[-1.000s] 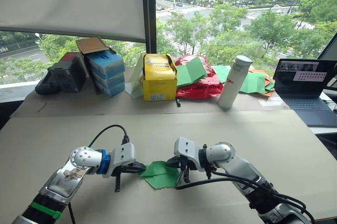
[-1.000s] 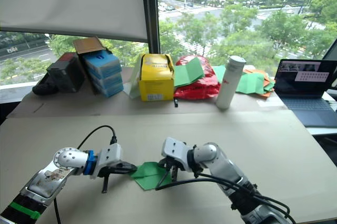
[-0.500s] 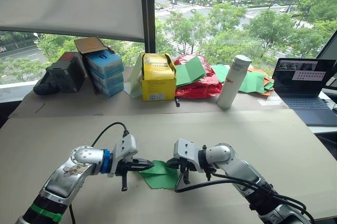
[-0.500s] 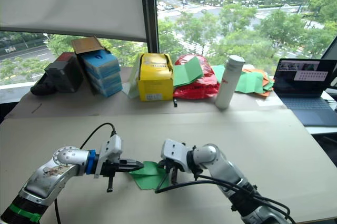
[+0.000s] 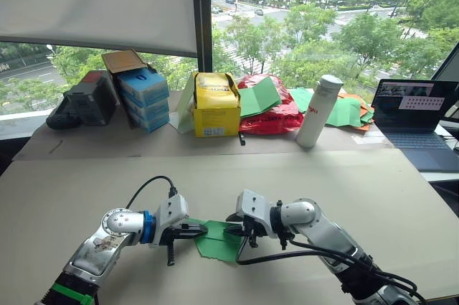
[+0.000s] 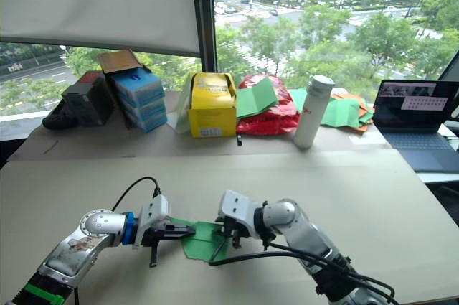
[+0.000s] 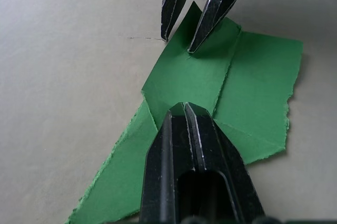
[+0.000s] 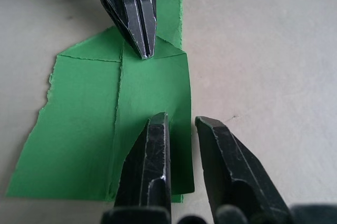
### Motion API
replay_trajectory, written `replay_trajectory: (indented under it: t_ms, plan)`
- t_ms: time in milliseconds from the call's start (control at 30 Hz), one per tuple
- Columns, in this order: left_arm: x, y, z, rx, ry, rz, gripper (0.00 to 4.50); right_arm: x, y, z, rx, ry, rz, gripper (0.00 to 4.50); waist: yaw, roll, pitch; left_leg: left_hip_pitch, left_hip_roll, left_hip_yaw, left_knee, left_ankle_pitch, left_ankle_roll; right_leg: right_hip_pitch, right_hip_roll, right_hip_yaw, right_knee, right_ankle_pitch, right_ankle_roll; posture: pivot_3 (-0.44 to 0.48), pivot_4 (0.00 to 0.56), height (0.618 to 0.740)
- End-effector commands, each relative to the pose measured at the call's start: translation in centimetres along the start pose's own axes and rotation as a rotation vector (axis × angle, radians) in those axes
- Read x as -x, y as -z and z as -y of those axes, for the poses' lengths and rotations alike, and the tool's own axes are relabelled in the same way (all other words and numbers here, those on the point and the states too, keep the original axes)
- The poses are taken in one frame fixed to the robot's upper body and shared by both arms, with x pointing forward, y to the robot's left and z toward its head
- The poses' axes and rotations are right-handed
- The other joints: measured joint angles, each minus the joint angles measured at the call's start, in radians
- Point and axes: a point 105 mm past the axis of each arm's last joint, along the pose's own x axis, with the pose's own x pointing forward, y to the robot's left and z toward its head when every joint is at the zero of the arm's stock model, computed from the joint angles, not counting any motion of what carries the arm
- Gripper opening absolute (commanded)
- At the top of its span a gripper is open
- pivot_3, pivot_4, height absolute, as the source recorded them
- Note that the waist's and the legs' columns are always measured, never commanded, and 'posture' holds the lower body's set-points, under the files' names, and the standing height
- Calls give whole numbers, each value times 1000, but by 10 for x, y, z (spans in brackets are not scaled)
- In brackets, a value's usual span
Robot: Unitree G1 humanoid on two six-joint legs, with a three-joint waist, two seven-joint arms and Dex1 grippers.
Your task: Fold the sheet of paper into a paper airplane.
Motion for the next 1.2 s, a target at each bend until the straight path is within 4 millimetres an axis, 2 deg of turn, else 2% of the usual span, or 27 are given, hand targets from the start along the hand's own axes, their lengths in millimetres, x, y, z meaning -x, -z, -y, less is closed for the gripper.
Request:
replay_trajectory:
  t_ms: [33, 167, 233, 400, 767, 833, 1067, 1200]
  plan:
    - [-4, 20, 7, 52, 14, -68, 0, 14, -43, 3, 20, 22, 153, 2242, 1, 0, 0, 0, 0, 0, -1, 0, 0, 0, 0, 0, 0, 0, 0, 0, 150, 740]
    - [-4, 20, 7, 51, 13, -71, 0, 16, -56, -1, 55, 10, 187, 2242, 1, 0, 0, 2, 0, 0, -3, 0, 0, 0, -1, 0, -1, 0, 0, 0, 150, 740]
    - [-4, 20, 8, 48, 14, -73, 0, 11, -52, -6, 77, -12, 155, 1690, 1, 0, 0, 2, 0, 0, -4, 0, -1, 0, -1, 0, -1, 0, 0, 0, 150, 740]
    - [-3, 19, 6, 42, 10, -74, 0, -8, -21, -16, 97, -43, 26, 63, 0, 0, 0, 2, -1, 0, -5, 1, -1, 0, -1, 0, -1, 0, -1, 0, 150, 740]
    - [-1, 20, 8, 39, 4, -80, 0, -17, -1, -21, 83, -47, -31, 20, 0, 0, 0, 2, -1, 0, -5, 1, -1, 0, -1, 0, -1, 0, -1, 0, 150, 740]
    - [-1, 20, 7, 38, -1, -81, 0, -17, 15, -24, 55, -61, -104, 20, 0, 0, 0, 2, -1, 0, -5, 1, -1, 0, 0, 0, -1, 0, -1, 0, 150, 740]
    - [0, 21, 6, 31, -9, -85, 0, -10, 46, -24, 16, -41, -222, 20, 1, 0, -1, 5, -1, 0, -6, 1, -1, 2, 0, -1, -2, 0, -1, 0, 150, 740]
    - [0, 21, 6, 26, -9, -90, 0, -3, 53, -28, 8, -43, -240, 20, 5, 0, -1, 9, -1, 0, -7, 1, -1, 3, 0, -1, -4, 0, -1, 0, 150, 740]
